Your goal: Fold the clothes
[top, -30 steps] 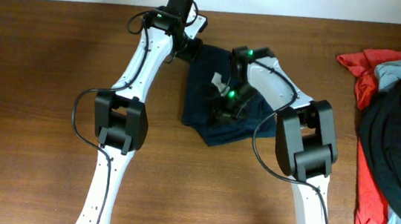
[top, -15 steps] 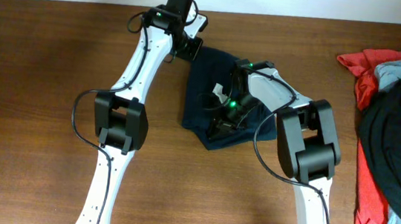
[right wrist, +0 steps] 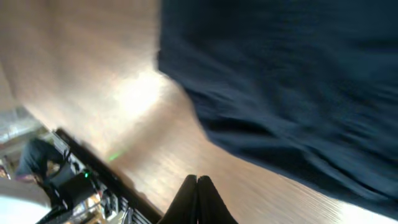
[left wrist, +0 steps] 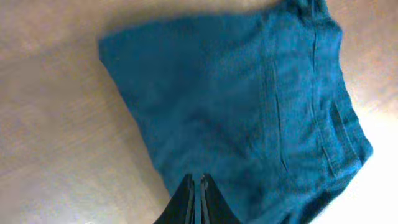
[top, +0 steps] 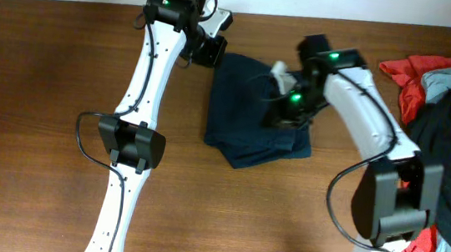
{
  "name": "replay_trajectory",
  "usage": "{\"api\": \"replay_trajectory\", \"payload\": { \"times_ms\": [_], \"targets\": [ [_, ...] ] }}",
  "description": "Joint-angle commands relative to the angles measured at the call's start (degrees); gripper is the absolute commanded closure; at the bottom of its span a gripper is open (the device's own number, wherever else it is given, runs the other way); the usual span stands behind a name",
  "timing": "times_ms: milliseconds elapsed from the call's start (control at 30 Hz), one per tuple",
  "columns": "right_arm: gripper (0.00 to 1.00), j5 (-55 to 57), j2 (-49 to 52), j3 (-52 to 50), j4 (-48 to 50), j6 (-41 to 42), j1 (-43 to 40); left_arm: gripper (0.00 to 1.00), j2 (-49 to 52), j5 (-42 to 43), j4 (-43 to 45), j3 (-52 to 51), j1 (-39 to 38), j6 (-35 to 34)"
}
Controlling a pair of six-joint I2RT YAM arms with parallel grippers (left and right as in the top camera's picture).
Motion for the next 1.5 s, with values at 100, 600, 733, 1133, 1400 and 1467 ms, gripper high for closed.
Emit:
{"api": "replay_trajectory", "payload": {
  "times_ms": [100, 600, 733, 1133, 1400, 1467],
  "targets": [
    [0.96, 5.84, 1.99, -4.90, 1.01, 0.42, -4.94, 0.94, 1.75, 10.93, -7.45, -0.04, 0.00, 4.68],
    [0.96, 6.49, 2.03, -25.24, 21.51, 1.77, -8.50, 1.00, 4.68, 12.92, -7.45, -7.30, -0.46, 4.42],
    [0.96, 6.51, 2.05, -25.51, 21.42, 1.73, -9.46, 1.00, 2.62, 14.84, -7.45, -6.51, -0.22, 4.15],
    [0.96, 7.19, 2.03, -25.51, 21.24, 1.73, -9.68, 0.99, -2.51, 24.48, -7.45, -6.54, -1.90, 3.28],
    [0.95, 7.61, 2.03, -25.51, 21.20, 1.73, -9.68, 1.00, -10.47, 11.26, -7.45, -8.59, -6.95, -1.97],
    [0.95, 8.00, 2.05, -25.51, 21.18, 1.73, -9.68, 1.00, -13.38, 6.67, -7.45, -11.45, -8.15, -3.17]
  ]
}}
